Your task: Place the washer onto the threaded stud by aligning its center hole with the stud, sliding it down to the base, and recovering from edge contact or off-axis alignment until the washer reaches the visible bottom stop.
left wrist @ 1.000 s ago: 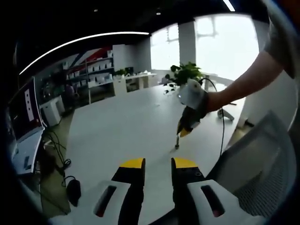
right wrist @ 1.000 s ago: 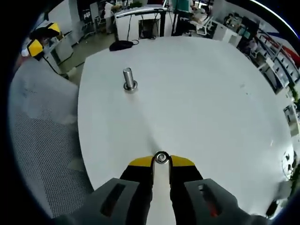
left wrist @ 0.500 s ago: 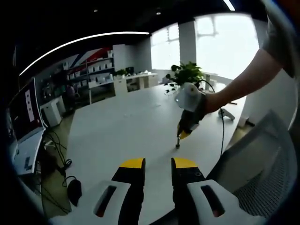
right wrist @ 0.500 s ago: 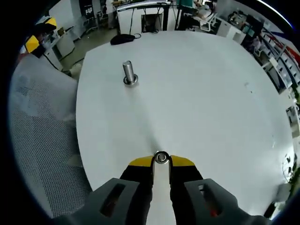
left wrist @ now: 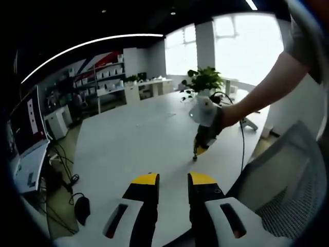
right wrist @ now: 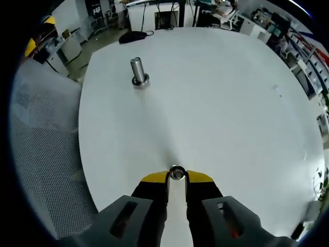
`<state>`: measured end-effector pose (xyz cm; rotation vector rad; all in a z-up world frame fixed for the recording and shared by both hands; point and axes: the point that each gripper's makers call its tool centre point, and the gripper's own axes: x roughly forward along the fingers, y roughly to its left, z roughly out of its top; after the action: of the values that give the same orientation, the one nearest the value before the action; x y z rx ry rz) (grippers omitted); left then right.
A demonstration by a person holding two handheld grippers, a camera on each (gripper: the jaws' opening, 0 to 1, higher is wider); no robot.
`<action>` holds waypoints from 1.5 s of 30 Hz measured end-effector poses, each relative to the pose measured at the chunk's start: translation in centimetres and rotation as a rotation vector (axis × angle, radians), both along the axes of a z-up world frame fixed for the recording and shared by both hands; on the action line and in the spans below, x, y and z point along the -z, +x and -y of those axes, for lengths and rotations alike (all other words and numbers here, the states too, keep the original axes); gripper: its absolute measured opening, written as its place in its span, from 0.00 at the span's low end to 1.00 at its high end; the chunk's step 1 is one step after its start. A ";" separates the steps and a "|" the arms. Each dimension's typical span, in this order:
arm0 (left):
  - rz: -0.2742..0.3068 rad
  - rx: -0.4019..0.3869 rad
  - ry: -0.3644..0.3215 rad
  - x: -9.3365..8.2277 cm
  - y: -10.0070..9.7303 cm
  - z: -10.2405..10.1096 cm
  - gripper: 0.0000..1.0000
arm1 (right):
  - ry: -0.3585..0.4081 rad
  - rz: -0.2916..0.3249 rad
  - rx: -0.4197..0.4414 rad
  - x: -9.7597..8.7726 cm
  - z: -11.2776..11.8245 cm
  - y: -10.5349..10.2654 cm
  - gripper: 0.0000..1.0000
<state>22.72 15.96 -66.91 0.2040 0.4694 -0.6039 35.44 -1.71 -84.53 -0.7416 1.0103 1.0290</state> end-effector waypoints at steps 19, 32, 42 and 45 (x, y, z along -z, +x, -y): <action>-0.012 0.005 0.035 0.5 -0.1 0.0 0.20 | -0.013 -0.021 0.020 2.1 0.1 0.4 0.14; -0.012 0.003 0.044 0.6 0.0 -0.1 0.20 | 0.001 -0.032 0.038 1.9 0.2 0.3 0.16; -0.021 -0.006 0.039 0.7 0.0 -0.2 0.20 | 0.037 -0.005 0.046 0.8 0.5 -0.1 0.18; -0.026 -0.006 0.032 0.7 0.0 -0.2 0.20 | 0.047 0.008 0.041 0.1 0.6 -0.4 0.18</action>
<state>22.73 16.17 -67.63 0.2256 0.5053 -0.5936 35.05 -2.33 -84.60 -0.6830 0.9872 1.0105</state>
